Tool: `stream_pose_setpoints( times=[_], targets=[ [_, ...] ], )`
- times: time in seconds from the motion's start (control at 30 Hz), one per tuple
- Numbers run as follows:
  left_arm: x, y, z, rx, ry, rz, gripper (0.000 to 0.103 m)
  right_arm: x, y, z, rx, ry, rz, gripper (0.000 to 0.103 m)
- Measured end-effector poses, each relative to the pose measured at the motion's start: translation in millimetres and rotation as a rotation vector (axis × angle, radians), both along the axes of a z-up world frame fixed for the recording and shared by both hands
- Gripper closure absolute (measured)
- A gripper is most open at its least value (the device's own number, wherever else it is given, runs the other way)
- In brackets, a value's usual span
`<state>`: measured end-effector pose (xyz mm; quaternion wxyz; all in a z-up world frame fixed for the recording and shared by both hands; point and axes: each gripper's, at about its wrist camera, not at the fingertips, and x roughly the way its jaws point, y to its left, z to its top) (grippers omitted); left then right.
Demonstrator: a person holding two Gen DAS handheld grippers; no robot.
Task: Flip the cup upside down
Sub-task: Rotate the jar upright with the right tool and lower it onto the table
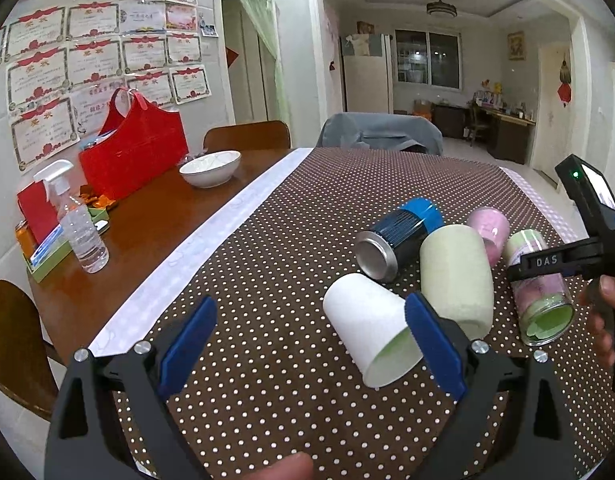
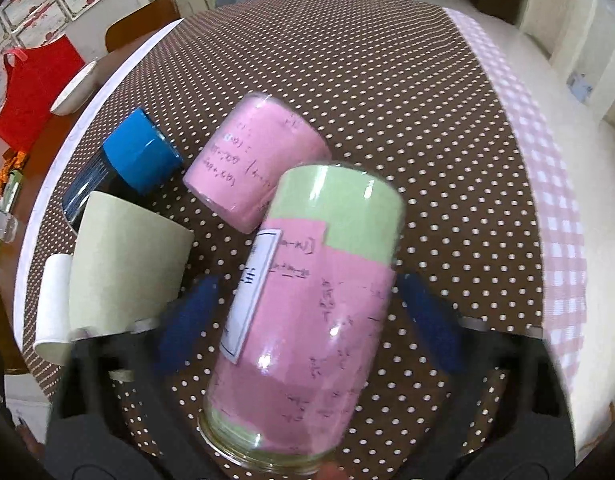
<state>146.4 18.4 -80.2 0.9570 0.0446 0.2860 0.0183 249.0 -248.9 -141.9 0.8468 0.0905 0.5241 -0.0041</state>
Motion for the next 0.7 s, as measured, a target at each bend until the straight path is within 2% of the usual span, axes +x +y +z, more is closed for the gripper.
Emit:
stream_pose_setpoints(
  times=[0.27,0.7],
  targets=[
    [0,-5,-1,-0.006,0.012,-0.008,0.010,-22,6,10,0.032,-0.041,0.046,0.029],
    [-19,-4,3,-0.012,0.014,-0.005,0.010,-88,33,32,0.149,-0.127,0.166,0.030]
  ],
)
